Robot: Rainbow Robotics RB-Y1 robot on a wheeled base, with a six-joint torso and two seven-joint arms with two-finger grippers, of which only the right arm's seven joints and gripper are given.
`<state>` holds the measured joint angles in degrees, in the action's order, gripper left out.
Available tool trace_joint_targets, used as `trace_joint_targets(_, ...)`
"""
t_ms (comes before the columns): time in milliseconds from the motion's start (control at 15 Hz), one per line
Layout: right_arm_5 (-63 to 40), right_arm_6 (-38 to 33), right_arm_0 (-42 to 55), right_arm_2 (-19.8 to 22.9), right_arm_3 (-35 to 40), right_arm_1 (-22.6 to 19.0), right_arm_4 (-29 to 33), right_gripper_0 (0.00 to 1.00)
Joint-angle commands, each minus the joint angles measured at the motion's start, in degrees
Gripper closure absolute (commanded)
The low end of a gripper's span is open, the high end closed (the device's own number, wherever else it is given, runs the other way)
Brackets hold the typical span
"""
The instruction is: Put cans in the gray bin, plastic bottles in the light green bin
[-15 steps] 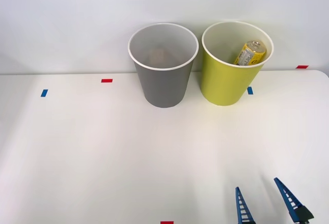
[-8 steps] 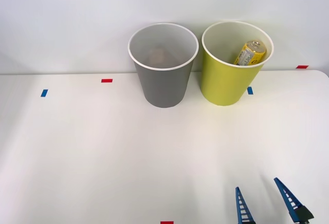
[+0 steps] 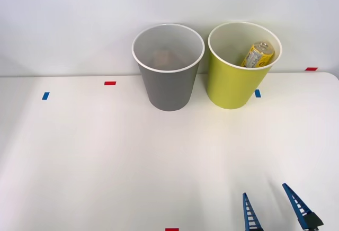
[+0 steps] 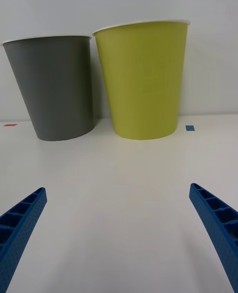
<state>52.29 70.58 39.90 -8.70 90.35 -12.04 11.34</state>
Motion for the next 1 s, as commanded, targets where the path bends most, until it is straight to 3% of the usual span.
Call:
trace_joint_targets(67, 0.00, 0.00, 0.00, 0.00, 0.00, 0.00, 0.00, 0.00)
trace_joint_targets(1000, 0.00, 0.00, 0.00, 0.00, 0.00, 0.00, 0.00, 0.00)
